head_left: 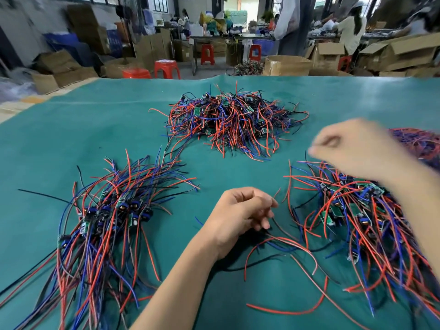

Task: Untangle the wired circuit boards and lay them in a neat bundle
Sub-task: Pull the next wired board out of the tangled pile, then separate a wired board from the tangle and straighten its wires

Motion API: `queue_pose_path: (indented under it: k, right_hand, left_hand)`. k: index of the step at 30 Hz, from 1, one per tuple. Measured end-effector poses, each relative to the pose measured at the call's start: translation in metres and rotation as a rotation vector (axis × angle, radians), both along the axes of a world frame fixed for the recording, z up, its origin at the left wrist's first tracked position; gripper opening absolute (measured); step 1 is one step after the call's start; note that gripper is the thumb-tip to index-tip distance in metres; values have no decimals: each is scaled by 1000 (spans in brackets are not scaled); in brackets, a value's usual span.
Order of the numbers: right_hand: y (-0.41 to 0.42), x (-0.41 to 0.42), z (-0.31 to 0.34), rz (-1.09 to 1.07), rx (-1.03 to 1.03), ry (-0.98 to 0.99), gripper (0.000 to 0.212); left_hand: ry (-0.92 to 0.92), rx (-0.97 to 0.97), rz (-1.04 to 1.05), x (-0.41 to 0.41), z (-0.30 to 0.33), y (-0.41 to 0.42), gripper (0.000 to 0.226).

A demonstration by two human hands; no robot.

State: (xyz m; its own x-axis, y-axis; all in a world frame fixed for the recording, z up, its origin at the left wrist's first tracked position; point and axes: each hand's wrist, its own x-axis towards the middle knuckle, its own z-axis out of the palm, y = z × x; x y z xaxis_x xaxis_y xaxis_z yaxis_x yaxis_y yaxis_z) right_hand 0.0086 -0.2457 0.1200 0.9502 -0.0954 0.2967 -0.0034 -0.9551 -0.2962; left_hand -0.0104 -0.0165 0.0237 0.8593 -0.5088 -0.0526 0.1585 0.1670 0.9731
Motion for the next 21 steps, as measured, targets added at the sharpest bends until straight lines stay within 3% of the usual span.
queue_pose_path:
  k: [2, 3, 5, 8, 12, 17, 21]
  right_hand:
    - [30, 35, -23, 132, -33, 148, 8]
    - [40, 53, -33, 121, -25, 204, 22]
    - [45, 82, -49, 29, 144, 289, 44]
    - [49, 105, -68, -69, 408, 308, 55]
    - [41, 113, -77, -145, 525, 169, 35]
    - [39, 83, -64, -142, 905, -74, 7]
    - [48, 24, -53, 12, 1042, -62, 7]
  left_hand:
    - [1, -5, 0, 0, 0, 0, 19]
    - [3, -7, 0, 0, 0, 0, 19]
    - [9, -12, 0, 1, 0, 0, 17]
    - [13, -14, 0, 2, -1, 0, 15]
    - [25, -20, -1, 2, -1, 1, 14]
    - [84, -42, 58, 4, -1, -2, 15]
    - [215, -182, 176, 9, -2, -4, 16]
